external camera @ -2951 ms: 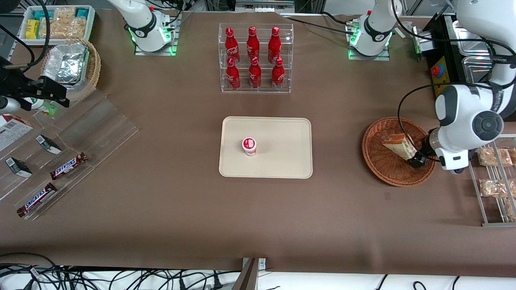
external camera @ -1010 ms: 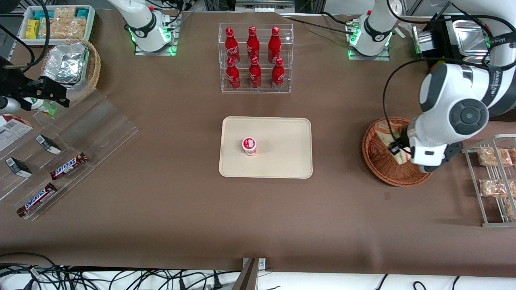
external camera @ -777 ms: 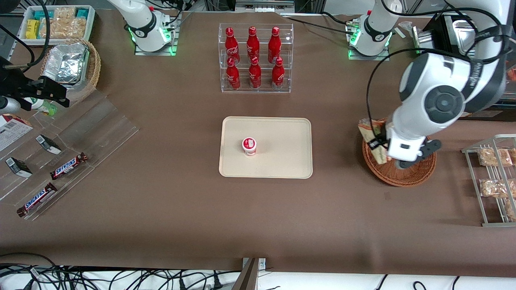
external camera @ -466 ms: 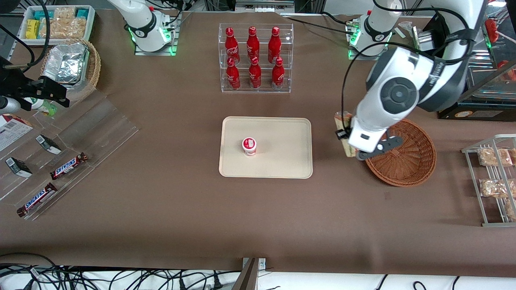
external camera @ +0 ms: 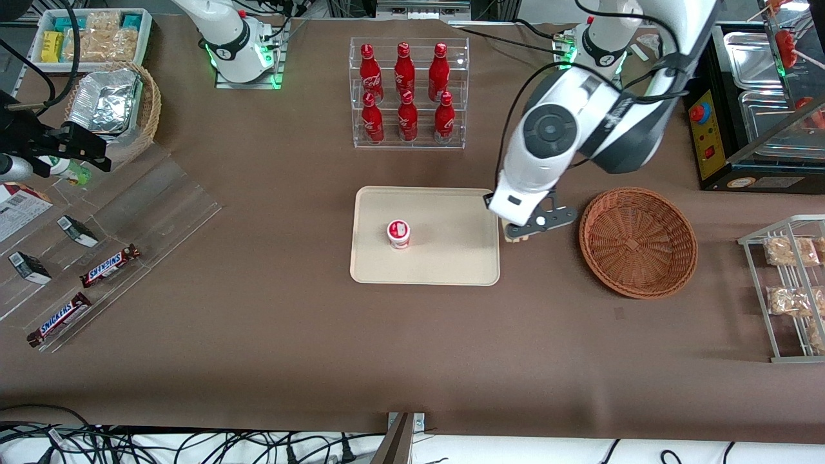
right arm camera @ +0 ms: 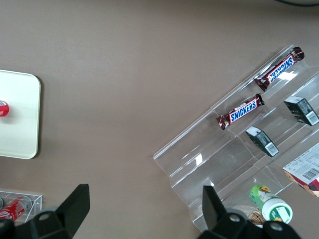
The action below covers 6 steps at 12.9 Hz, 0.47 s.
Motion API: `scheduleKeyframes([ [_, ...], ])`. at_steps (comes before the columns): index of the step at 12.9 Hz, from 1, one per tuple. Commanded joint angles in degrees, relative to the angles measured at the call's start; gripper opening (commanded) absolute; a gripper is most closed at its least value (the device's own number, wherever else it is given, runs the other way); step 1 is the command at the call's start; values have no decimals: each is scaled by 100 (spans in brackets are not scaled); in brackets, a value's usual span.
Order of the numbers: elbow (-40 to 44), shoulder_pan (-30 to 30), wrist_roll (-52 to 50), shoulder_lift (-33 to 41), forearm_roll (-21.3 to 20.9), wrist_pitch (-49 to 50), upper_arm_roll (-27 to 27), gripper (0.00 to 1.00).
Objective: Place sandwich from basket to tray
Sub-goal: 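Lift the sandwich out of the basket and carry it toward the tray, then lower the sandwich onto the cream tray beside the red-capped bottle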
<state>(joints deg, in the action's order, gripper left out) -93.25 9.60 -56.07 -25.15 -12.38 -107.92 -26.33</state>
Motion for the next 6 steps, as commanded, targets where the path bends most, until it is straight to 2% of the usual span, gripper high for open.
scheduleKeyframes([
  [1, 167, 375, -535, -463, -413, -386, -4, 42],
  [3, 167, 595, -833, -682, -615, -580, -4, 42],
  [6, 167, 946, -1579, -1104, -1212, -1115, 13, 42],
])
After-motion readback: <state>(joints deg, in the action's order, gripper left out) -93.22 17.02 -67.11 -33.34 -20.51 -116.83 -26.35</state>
